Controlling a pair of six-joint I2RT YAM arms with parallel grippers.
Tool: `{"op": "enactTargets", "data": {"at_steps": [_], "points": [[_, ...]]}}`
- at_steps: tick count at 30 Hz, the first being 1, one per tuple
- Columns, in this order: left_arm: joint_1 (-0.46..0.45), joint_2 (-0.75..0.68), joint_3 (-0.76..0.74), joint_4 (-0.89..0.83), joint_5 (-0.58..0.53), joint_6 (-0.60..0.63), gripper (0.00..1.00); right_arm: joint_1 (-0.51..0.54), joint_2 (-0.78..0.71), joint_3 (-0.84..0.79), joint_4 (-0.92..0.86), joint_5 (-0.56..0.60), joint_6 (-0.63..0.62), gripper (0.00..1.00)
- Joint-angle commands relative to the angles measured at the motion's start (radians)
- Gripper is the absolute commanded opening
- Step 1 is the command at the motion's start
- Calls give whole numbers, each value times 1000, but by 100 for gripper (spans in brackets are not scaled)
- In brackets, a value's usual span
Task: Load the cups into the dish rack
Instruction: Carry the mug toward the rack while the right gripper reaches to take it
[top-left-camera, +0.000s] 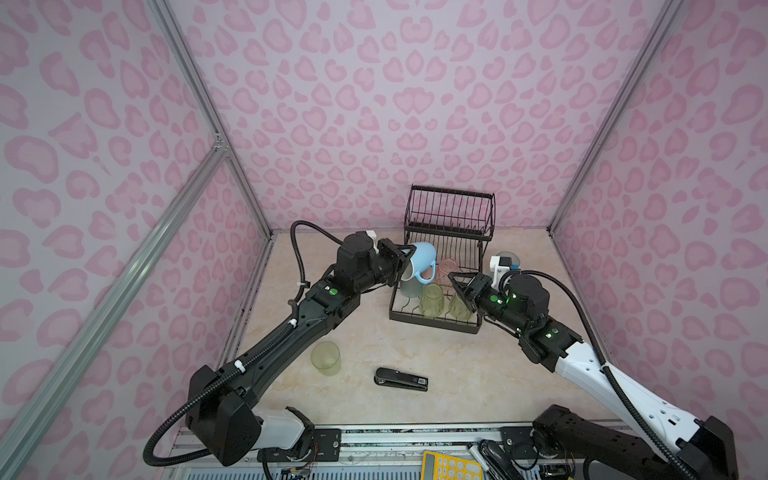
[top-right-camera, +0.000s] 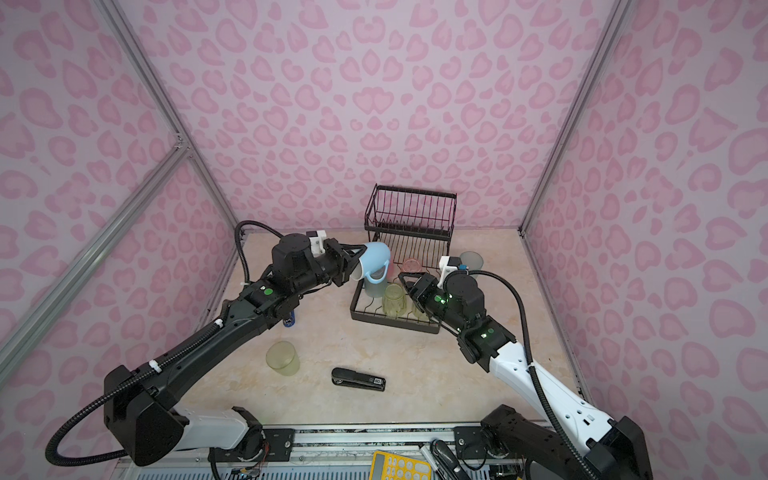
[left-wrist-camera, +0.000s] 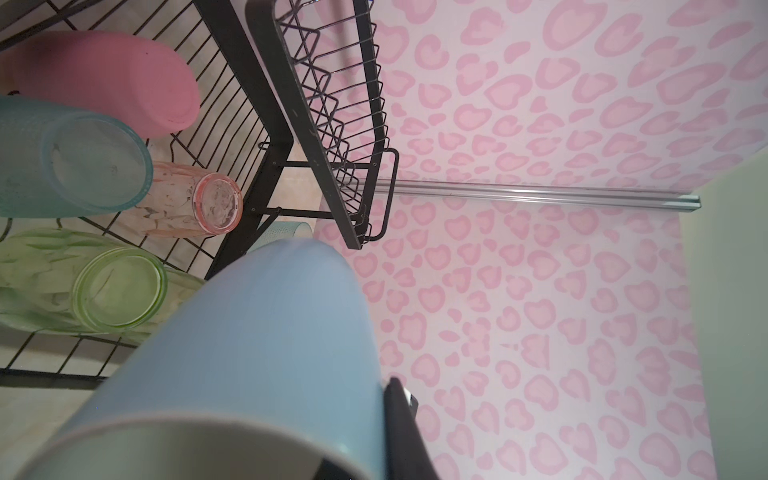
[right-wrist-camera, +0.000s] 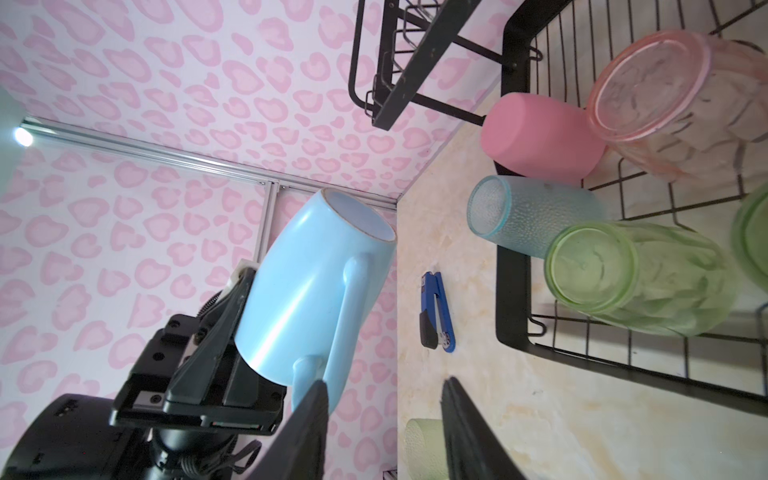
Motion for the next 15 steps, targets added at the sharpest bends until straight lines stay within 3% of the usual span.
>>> {"op": "enactTargets", "data": {"at_steps": [1, 15], "points": [[4, -19, -16, 204, 5, -35, 8, 7, 22, 11, 123, -2, 58, 45], [11, 51, -38, 381, 54, -118, 8, 20, 150, 75, 270, -104, 171, 45]]}}
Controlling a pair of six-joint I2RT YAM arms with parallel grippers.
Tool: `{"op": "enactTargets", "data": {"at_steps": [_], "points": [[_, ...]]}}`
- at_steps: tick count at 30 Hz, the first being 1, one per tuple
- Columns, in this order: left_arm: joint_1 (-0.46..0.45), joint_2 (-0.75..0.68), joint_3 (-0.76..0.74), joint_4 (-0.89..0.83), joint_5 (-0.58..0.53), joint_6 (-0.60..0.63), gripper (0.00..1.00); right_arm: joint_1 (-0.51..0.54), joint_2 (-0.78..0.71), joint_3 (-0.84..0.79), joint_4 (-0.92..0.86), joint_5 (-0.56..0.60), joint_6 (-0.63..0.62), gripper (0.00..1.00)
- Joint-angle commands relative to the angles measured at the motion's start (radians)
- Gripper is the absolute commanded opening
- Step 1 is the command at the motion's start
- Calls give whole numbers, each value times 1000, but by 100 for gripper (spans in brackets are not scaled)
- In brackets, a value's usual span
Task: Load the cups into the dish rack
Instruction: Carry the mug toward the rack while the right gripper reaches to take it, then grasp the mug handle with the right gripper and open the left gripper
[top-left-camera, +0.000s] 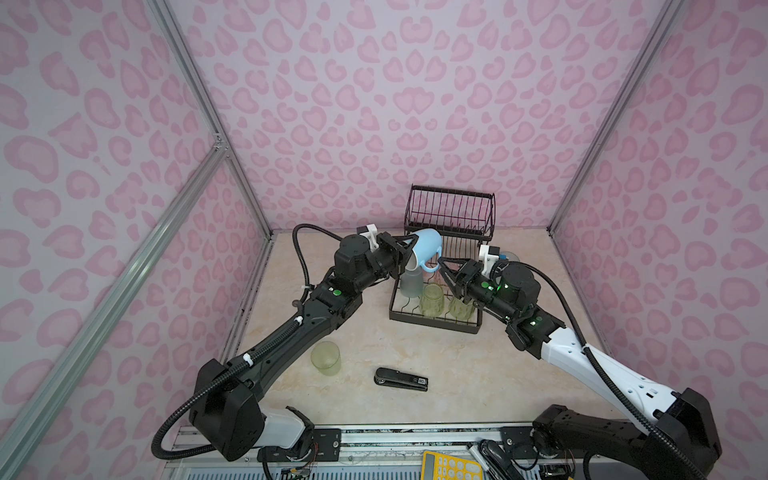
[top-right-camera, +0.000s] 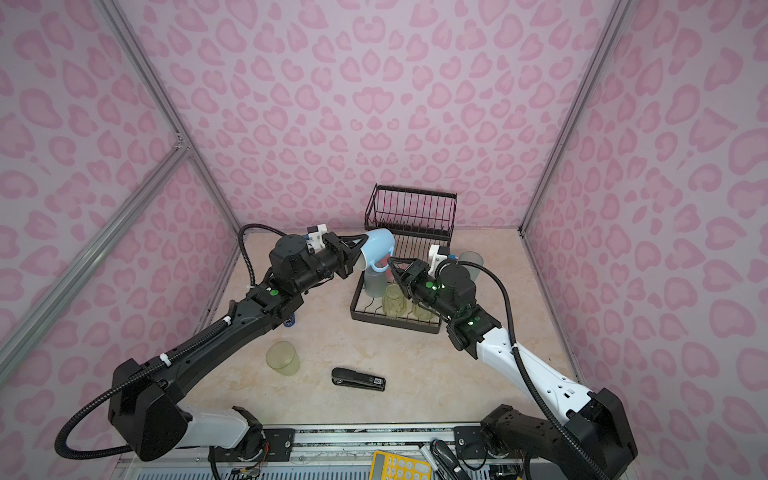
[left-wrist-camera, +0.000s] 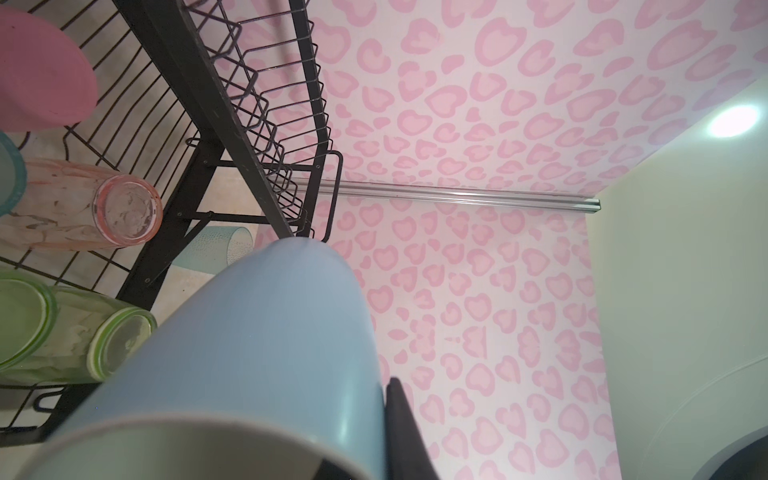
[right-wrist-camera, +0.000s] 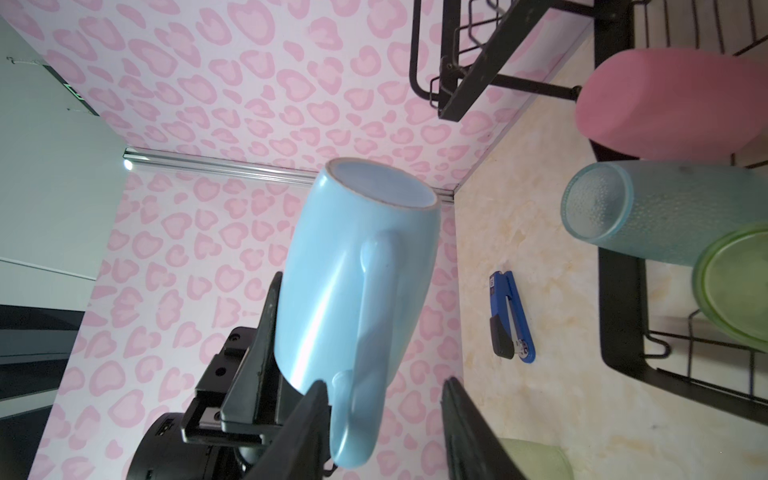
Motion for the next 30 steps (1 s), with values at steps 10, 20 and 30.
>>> {"op": "enactTargets", "data": {"at_steps": [10, 20, 30], "points": [[0, 30, 12, 168, 47, -30, 8, 10, 76, 66, 36, -84, 24, 34], [2, 31, 11, 188, 66, -25, 8, 17, 90, 64, 44, -80, 29, 22], [0, 15, -2, 198, 87, -2, 11, 16, 94, 76, 36, -56, 6, 4]]}}
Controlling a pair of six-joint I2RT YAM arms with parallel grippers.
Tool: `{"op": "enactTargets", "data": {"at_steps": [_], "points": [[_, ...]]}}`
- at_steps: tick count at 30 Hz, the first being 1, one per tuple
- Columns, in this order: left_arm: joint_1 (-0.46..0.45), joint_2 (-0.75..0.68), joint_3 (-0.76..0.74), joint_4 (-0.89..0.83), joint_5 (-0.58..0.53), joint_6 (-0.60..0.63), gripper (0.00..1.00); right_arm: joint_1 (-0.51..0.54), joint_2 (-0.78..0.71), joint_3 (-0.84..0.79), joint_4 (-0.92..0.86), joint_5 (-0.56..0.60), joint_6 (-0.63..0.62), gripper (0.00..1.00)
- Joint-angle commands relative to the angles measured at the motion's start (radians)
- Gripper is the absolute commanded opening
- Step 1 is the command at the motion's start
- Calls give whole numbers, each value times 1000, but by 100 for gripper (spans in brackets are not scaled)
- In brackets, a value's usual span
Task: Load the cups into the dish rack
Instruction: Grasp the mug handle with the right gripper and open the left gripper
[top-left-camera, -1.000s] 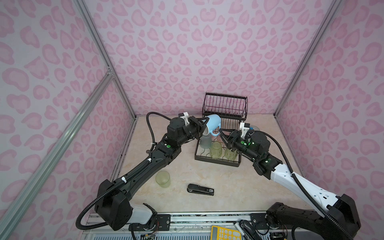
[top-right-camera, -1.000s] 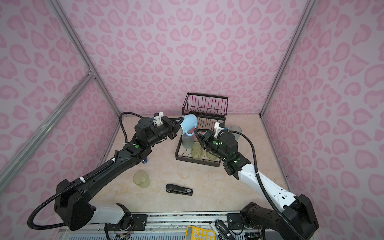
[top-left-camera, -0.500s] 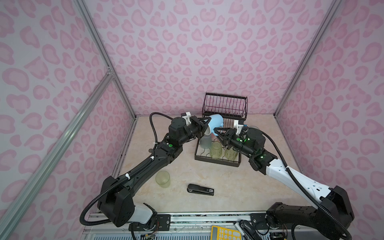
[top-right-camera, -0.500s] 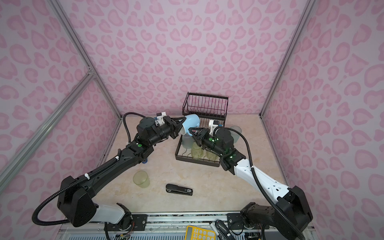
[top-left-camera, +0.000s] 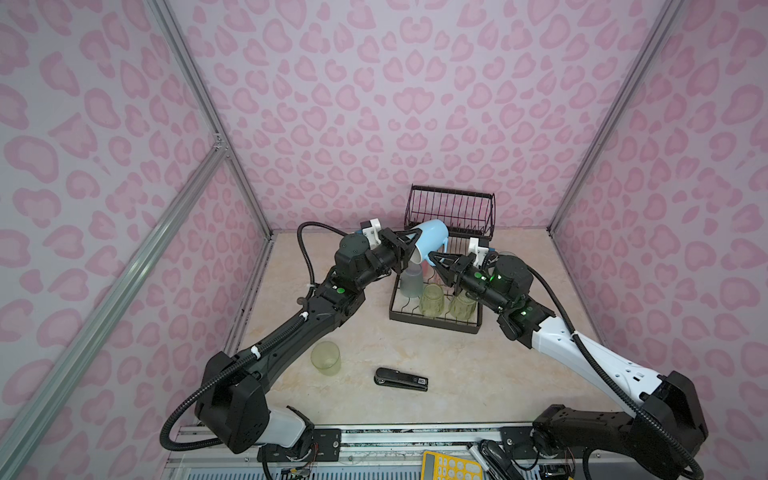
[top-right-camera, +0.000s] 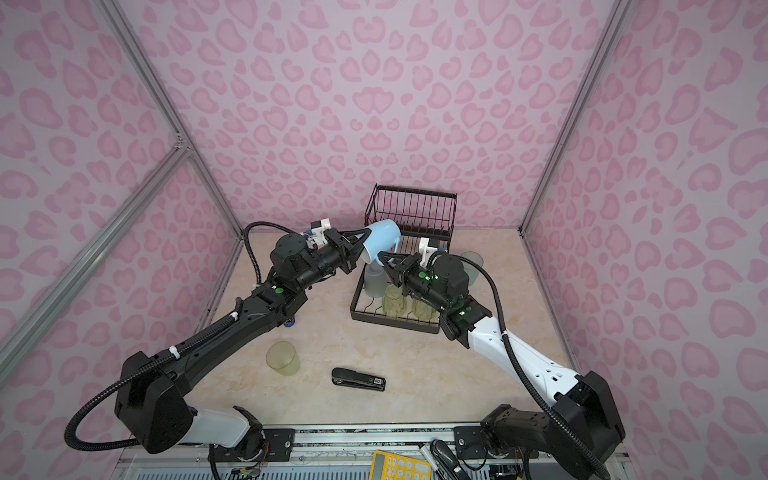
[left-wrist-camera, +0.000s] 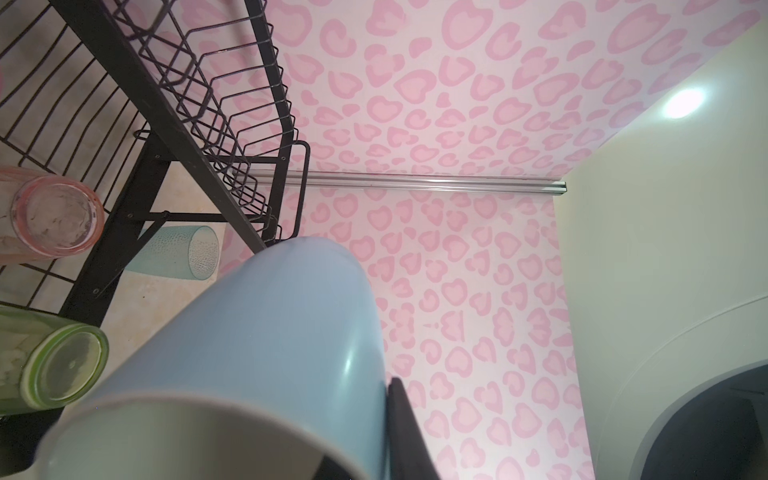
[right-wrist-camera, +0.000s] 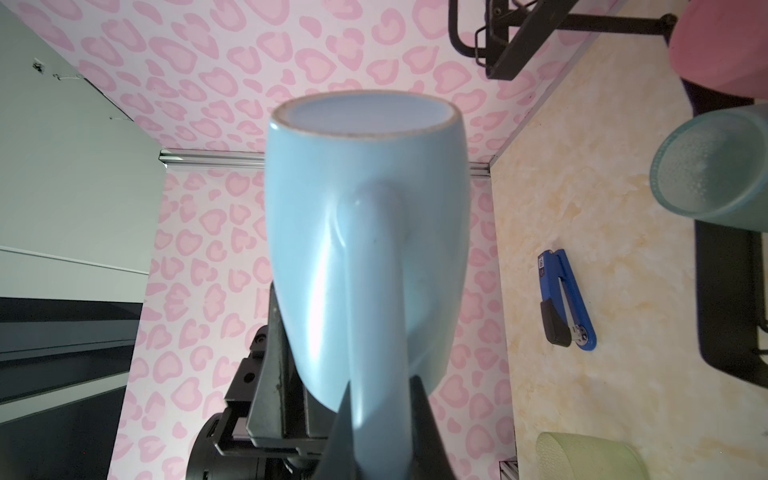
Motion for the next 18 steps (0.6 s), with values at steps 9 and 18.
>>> {"op": "enactTargets", "data": {"at_steps": [9, 18], "points": [[-1, -35, 3, 28, 46, 62, 25, 8, -25, 61, -136, 66, -248, 0], [-1, -19, 19, -11, 64, 106, 46, 8, -68, 148, -319, 177, -531, 0]]}}
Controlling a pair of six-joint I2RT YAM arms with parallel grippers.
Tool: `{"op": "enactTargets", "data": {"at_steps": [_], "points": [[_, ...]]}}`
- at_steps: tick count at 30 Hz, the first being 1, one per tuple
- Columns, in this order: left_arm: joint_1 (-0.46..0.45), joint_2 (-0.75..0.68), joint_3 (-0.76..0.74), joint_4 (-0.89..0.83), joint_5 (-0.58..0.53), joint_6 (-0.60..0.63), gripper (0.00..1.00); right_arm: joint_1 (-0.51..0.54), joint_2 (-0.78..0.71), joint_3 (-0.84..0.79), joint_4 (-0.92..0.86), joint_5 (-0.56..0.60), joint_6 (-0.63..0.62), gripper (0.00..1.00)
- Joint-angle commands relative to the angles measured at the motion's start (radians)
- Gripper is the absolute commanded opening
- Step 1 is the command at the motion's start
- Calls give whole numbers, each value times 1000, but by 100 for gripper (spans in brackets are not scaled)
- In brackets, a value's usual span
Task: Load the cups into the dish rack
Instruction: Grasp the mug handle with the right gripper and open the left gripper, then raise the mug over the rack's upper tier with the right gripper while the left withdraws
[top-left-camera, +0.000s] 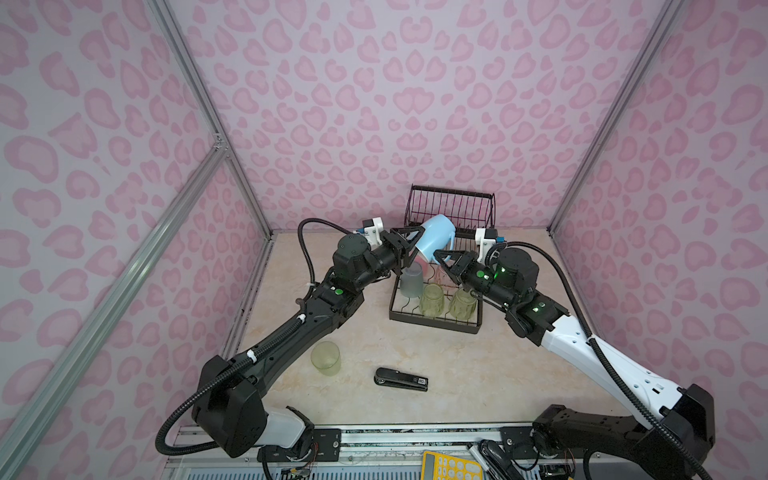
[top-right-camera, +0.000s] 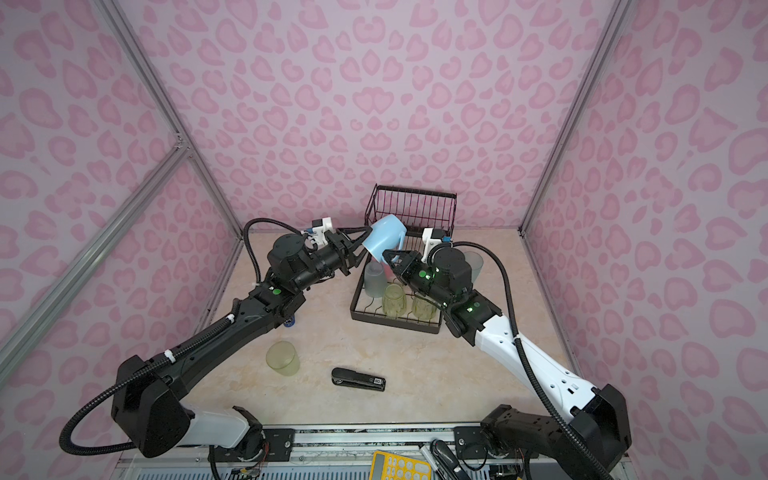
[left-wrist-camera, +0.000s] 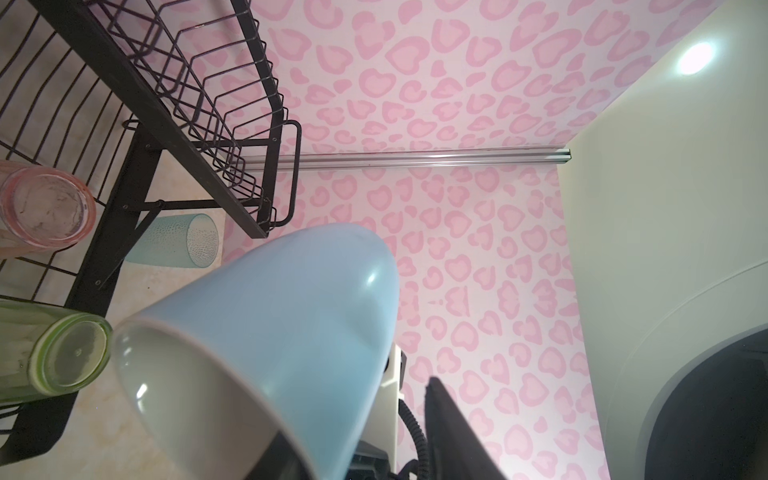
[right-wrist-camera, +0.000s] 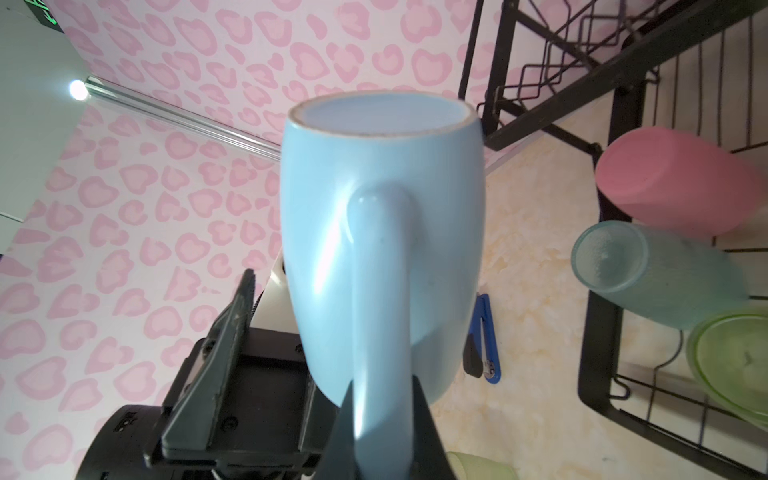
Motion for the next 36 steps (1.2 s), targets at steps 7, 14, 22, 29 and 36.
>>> {"op": "enactTargets", "data": {"at_steps": [7, 14, 22, 29, 36], "points": [[0, 14, 33, -41, 32, 80, 62, 0, -22, 77, -101, 127, -326, 0], [2, 16, 61, -168, 43, 159, 63, -5, -6, 134, -140, 195, -456, 0], [11, 20, 128, -465, 25, 319, 63, -62, 79, 249, -159, 175, -569, 0], [48, -24, 114, -596, -14, 416, 65, -190, 199, 365, -179, 32, -690, 0], [101, -63, 109, -703, -40, 511, 66, -257, 376, 520, -207, -92, -844, 0]]}}
